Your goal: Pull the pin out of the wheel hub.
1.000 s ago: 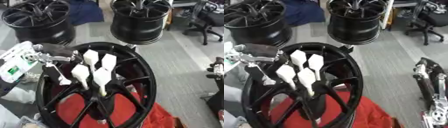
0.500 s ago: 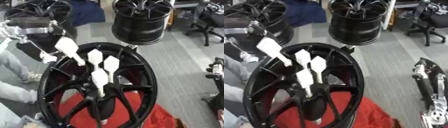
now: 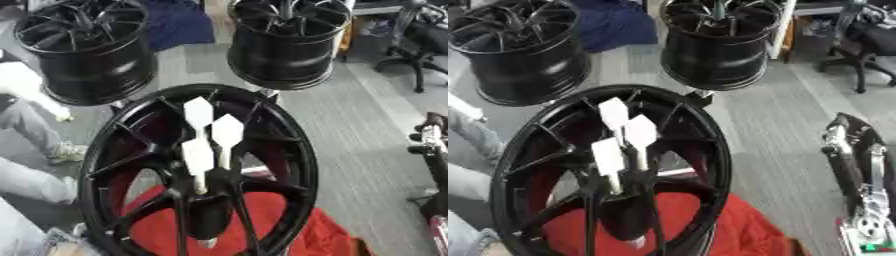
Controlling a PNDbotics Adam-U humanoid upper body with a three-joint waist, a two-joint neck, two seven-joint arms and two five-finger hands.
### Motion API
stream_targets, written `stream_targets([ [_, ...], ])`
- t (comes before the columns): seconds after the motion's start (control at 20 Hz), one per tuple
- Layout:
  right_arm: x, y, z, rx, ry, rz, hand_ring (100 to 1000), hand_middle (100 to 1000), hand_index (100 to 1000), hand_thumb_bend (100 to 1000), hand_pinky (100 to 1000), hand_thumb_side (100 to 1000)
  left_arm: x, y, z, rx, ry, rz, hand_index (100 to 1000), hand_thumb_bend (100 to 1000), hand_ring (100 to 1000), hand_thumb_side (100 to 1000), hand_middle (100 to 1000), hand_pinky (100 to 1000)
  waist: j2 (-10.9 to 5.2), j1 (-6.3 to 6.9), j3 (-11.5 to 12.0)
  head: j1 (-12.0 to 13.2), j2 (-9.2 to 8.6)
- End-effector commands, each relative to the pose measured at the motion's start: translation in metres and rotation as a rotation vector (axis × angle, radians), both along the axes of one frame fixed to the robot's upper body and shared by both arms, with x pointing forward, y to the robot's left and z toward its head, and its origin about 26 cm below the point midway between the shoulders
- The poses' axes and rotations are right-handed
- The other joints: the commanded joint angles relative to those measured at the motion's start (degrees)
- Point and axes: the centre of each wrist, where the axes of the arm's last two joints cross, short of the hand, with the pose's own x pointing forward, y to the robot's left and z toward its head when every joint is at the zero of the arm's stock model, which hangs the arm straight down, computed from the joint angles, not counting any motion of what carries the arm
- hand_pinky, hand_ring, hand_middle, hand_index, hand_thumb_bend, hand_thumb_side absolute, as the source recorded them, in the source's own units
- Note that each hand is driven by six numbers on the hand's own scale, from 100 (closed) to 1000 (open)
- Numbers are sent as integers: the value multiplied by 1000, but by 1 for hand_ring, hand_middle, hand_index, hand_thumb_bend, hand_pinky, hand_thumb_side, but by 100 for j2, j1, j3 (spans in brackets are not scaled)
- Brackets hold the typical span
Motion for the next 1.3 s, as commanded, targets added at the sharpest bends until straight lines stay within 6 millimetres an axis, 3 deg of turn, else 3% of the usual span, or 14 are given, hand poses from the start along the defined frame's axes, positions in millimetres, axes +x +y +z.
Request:
stream_targets([
  [0.05,0,-3,6,-17,-23,-16,640,592,777,100,563,633,-17,46,4,41,49,138,765,100,552,258,610,533,-26,-2,37,-61,-14],
  [0.15,0,-4,7,-18,-24,-23,640,592,777,100,563,631,-28,66,-17,21,101,247,860,100,688,459,755,629,-26,-9,68,-78,-14],
  [0.2,0,-4,7,-19,-23,-23,640,592,777,100,563,631,-34,75,-29,14,124,295,860,100,688,459,755,629,-31,-10,65,-70,-14],
  [0.25,0,-4,7,-18,-22,-22,640,592,777,100,563,632,-40,84,-40,8,141,336,896,100,768,709,823,696,-38,-14,72,-64,-14],
  [0.3,0,-4,6,-18,-21,-21,640,592,777,100,563,631,-47,90,-50,4,150,368,907,100,795,802,853,717,-47,-18,73,-56,-14],
  [0.35,0,-3,6,-17,-20,-18,640,592,778,100,563,630,-53,95,-60,-2,152,395,914,100,806,859,869,718,-56,-25,76,-50,-14],
  [0.5,0,-3,6,-17,-17,-10,640,592,778,100,564,627,-68,100,-77,-8,129,443,928,100,811,920,896,710,-80,-48,51,-13,-14],
  [0.75,0,-2,6,-15,-17,-9,640,592,778,100,564,627,-70,93,-88,-44,68,474,934,100,806,963,910,701,-79,-71,20,13,-14],
  [0.9,0,-3,6,-18,-17,-9,640,592,779,100,564,624,-69,88,-94,-57,33,474,928,100,790,895,880,690,-70,-70,10,2,-14],
  [0.95,0,-4,7,-26,-16,-8,640,592,782,100,564,598,-69,86,-95,-70,14,468,913,100,763,812,848,675,-69,-73,15,-10,-14],
  [1.0,1,-6,9,-39,-15,-7,640,592,782,100,564,598,-68,82,-96,-88,-7,461,913,100,763,812,848,675,-68,-76,22,-21,-14],
  [1.05,2,-8,13,-62,-19,-4,640,592,785,100,567,548,-66,77,-97,-115,-33,446,895,100,734,760,819,657,-67,-92,31,-34,-14],
  [1.3,10,-20,45,-250,-33,34,642,596,796,100,581,400,-60,40,-108,-284,-172,324,851,100,660,688,757,613,-73,-201,82,-90,-14],
])
